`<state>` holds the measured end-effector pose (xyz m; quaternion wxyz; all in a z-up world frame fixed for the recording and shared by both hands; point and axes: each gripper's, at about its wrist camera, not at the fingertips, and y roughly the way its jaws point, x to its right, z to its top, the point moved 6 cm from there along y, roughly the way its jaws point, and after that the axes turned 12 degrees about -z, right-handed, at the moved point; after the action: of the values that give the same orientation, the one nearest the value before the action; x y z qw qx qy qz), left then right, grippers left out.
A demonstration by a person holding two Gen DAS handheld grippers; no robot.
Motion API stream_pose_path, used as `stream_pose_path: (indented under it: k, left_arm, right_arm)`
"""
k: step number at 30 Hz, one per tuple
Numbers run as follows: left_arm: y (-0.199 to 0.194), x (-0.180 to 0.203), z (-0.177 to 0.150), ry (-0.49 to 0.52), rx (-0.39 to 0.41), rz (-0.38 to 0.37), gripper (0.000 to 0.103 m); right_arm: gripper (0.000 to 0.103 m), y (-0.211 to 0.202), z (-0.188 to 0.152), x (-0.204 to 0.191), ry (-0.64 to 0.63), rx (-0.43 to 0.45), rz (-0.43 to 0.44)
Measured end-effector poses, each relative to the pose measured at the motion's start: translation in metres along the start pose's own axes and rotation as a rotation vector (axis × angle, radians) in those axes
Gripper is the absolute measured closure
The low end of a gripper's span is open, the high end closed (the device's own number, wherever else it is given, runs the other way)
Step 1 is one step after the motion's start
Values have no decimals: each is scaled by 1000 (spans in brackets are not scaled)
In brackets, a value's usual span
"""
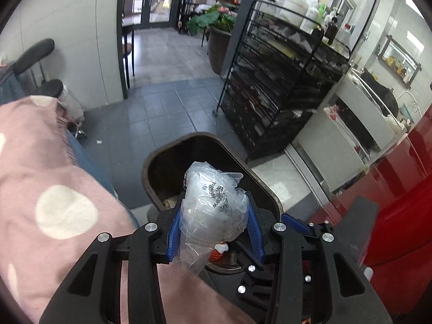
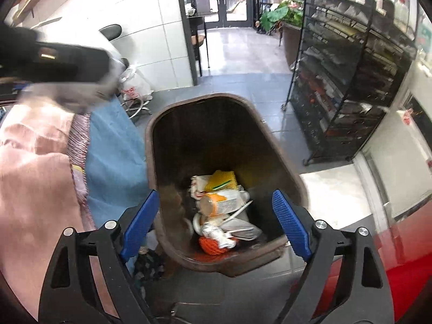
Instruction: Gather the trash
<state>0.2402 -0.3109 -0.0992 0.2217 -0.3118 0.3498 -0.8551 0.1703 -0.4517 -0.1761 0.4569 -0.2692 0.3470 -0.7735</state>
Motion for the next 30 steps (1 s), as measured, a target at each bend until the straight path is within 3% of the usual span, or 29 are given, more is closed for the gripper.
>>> stream_pose_path:
  k: [6, 10, 19, 21, 23, 30]
  left_arm:
    - [40, 2, -2, 30, -125, 51, 62]
    - [63, -2, -8, 11, -196, 47, 62]
    - [88, 4, -7, 24, -234, 28, 60]
    - [93, 7, -8, 29, -243, 8, 55]
    - [94, 10, -10, 36, -239, 4, 36]
    - [74, 13, -1, 47, -146, 11, 21]
  right_arm:
    - [16, -3, -10, 16, 29, -6, -9]
    - [15, -1, -15, 23, 48, -15, -11]
    - [15, 1, -21, 31, 66, -24, -22]
    - [15, -1, -22, 34, 68, -22, -29]
    - [15, -2, -23, 35, 74, -21, -28]
    - [10, -5, -24, 40, 81, -17, -49]
